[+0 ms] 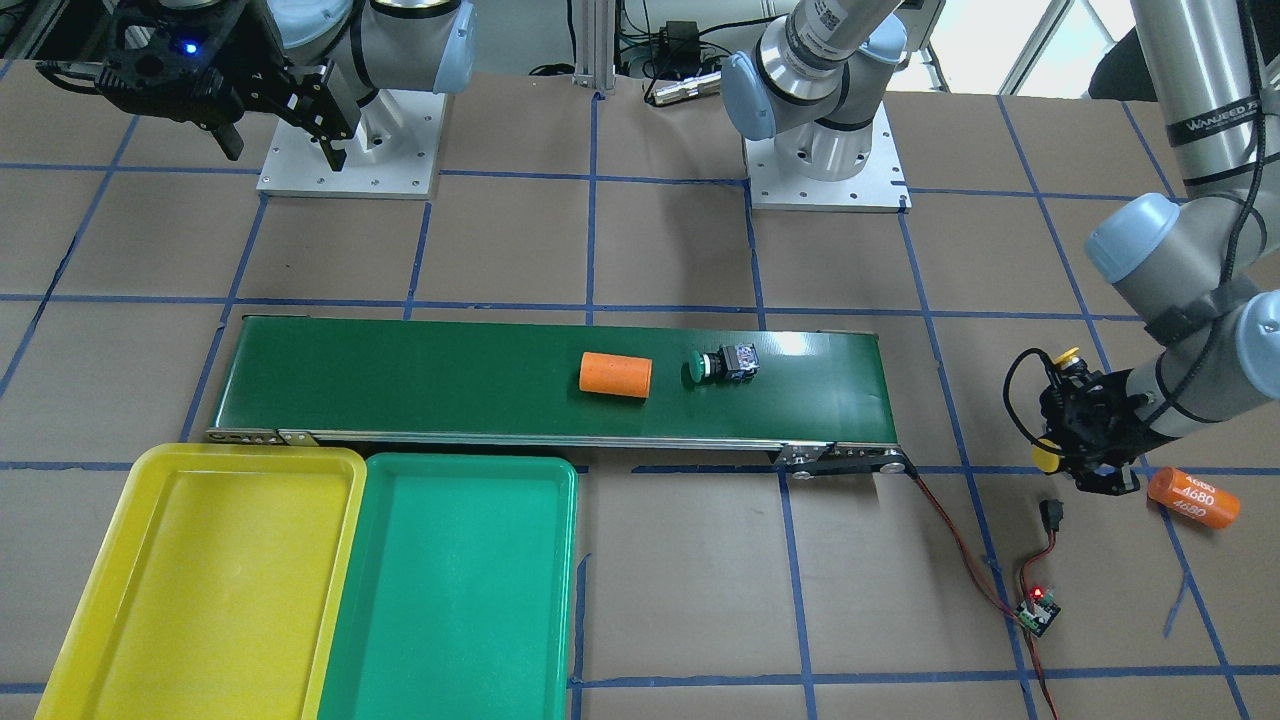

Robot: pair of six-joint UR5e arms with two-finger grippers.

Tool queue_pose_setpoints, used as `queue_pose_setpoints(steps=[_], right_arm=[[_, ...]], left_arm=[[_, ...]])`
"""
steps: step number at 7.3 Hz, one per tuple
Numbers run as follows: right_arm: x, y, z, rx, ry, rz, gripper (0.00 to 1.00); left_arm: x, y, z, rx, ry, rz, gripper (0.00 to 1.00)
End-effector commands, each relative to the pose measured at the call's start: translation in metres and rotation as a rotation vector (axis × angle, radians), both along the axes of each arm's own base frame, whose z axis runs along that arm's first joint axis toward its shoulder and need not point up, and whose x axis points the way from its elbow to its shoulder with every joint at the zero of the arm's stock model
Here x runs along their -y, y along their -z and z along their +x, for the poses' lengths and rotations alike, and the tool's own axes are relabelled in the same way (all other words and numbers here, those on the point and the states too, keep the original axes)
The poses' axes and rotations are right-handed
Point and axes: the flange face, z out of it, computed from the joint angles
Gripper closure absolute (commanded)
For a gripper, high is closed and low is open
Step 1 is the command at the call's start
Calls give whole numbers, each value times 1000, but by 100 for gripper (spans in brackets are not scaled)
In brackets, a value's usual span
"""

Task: Sort buttons by color to trays
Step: 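Return the left gripper to the pile and grasp a yellow button, then place the yellow button on the belt with the left gripper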

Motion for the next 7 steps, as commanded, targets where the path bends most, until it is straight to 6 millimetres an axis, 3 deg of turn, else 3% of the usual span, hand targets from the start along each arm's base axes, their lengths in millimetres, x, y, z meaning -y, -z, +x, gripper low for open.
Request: queue_pose_setpoints(steps=[1,4,5,6,7], right_arm=[[0,1,1,4,5,2,0],[1,2,0,-1,1,4,0],[2,1,0,3,1,-1,0],[1,0,-1,3,2,-4,0],[2,1,-1,3,5,-2,0]], left_arm=[[-11,-39,-94,5,146,13,88],[-55,-30,-229,4,298,33,87],[-77,-22,-261,10,354,41,86],[-85,-17,-275,18,373,-24,81],[-105,-14,-276,15,372,-26,35]])
